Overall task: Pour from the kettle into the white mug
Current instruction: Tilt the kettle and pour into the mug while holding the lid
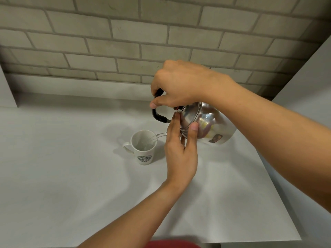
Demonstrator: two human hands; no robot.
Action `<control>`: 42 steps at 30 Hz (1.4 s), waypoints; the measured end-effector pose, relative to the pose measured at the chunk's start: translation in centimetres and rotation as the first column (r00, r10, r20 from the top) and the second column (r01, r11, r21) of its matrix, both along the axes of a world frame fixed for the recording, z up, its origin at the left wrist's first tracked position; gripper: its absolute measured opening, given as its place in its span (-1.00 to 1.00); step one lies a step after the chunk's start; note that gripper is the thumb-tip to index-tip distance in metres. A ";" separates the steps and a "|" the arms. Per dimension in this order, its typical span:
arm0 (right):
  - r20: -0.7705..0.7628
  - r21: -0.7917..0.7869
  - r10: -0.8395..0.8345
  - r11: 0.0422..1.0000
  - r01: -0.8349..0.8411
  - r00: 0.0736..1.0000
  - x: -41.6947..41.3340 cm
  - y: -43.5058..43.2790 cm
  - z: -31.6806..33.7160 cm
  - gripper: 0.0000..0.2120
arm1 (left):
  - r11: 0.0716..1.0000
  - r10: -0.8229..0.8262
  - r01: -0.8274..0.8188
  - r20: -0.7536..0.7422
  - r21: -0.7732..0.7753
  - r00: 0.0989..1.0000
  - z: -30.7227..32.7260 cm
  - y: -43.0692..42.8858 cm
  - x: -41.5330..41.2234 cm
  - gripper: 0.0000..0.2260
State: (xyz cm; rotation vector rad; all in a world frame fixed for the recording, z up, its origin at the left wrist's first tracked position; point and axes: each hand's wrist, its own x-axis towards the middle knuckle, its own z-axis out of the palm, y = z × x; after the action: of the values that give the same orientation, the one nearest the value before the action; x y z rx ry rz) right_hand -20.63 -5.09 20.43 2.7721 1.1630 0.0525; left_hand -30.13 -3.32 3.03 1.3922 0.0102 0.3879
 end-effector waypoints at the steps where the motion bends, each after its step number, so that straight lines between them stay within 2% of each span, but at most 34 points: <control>1: 0.000 -0.005 -0.002 1.000 0.002 1.000 0.0 0.0 0.1 -0.62 | 1.000 -0.001 0.001 0.000 -0.004 1.000 0.1 0.0 0.0 -0.42; 15: 0.003 -0.021 -0.013 1.000 0.014 1.000 -0.6 0.7 0.8 -0.63 | 0.999 0.014 -0.013 -0.006 0.038 1.000 0.8 0.3 -0.3 -0.49; 22: 0.011 -0.035 -0.008 0.999 0.008 1.000 -0.6 0.9 0.8 -0.63 | 1.000 0.007 -0.007 -0.008 -0.003 1.000 1.0 0.4 -0.4 -0.52; 30: 0.021 -0.010 0.006 1.000 -0.006 1.000 -0.3 1.0 0.3 -0.62 | 1.000 0.016 -0.015 -0.005 0.019 1.000 0.4 0.7 -0.2 -0.46; 36: 0.007 0.112 -0.005 0.994 0.004 1.000 0.0 -0.8 -0.8 -0.61 | 0.994 -0.019 0.020 -0.009 0.111 1.000 -0.8 1.6 -0.2 -0.37; 42: -0.003 0.292 -0.039 0.956 0.038 0.999 -0.5 -3.7 -2.8 -0.60 | 0.954 -0.079 0.083 -0.028 0.286 0.997 -1.9 2.8 -0.2 -0.44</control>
State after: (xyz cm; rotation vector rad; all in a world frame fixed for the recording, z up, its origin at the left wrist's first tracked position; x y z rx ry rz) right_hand -21.08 -8.81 17.62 3.0462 1.1867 0.2438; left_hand -30.29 -0.49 1.18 1.6777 -0.0932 0.3178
